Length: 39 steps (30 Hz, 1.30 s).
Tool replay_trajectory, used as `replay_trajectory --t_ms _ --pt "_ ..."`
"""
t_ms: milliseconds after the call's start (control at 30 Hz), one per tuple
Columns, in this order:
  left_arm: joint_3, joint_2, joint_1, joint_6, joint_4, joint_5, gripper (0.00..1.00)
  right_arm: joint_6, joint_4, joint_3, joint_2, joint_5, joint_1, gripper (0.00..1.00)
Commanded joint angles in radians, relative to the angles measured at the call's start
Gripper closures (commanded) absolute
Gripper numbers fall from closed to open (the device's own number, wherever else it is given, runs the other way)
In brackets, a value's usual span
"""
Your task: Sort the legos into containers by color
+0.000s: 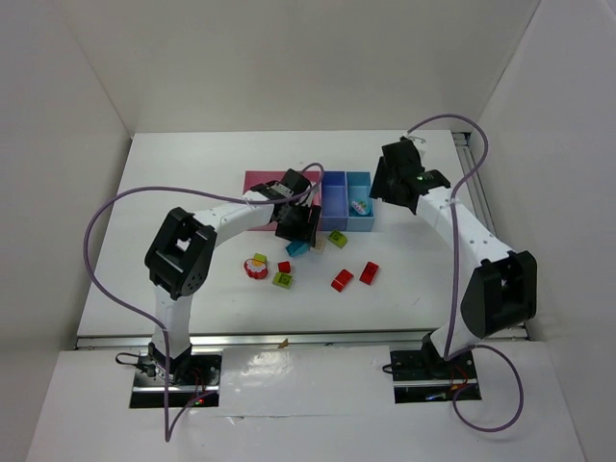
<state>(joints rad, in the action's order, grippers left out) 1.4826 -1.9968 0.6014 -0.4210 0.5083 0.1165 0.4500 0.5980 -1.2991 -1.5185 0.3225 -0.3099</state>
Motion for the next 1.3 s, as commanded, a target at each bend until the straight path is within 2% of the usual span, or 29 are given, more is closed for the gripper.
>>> replay_trajectory --t_ms 0,233,300,367,400,433,633,733,800,933,1033,1267 --pt "-0.001 -0.003 0.005 0.007 -0.013 0.002 0.29 0.010 0.014 -0.023 -0.008 0.020 -0.009 0.32" --pt "-0.010 0.030 0.005 0.036 -0.002 0.002 0.29 0.010 0.014 -0.023 -0.008 0.009 -0.009 0.32" --pt "-0.010 0.030 0.005 0.036 0.009 0.002 0.26 0.010 0.014 -0.014 -0.008 0.009 -0.009 0.32" --pt "-0.034 0.052 0.005 0.047 0.009 -0.008 0.13 0.010 0.014 -0.014 0.003 0.009 -0.009 0.32" --pt "-0.035 0.062 0.005 0.047 0.009 -0.017 0.01 0.010 0.023 -0.005 0.003 0.009 -0.009 0.32" --pt "-0.047 0.075 0.005 0.056 0.009 -0.017 0.00 0.010 0.023 -0.005 0.012 0.009 -0.009 0.32" --pt "-0.022 0.168 0.028 0.074 0.062 -0.066 0.00 0.000 0.045 0.017 0.021 -0.023 -0.009 0.29" --pt "0.014 0.216 0.037 0.062 0.110 -0.090 0.00 0.000 0.063 0.078 0.049 -0.106 -0.009 0.10" --pt "0.025 0.243 0.037 0.053 0.121 -0.121 0.00 0.027 0.097 0.125 0.066 -0.134 -0.018 0.06" --pt "0.077 0.288 0.037 0.031 0.185 -0.152 0.00 0.090 0.097 0.277 0.116 -0.229 -0.054 0.06" --pt "0.126 0.312 0.037 -0.002 0.223 -0.199 0.00 0.150 0.097 0.323 0.116 -0.269 -0.080 0.06" --pt "0.165 0.342 -0.041 -0.075 0.262 -0.236 0.01 0.185 0.016 0.389 0.018 -0.356 -0.089 0.08"
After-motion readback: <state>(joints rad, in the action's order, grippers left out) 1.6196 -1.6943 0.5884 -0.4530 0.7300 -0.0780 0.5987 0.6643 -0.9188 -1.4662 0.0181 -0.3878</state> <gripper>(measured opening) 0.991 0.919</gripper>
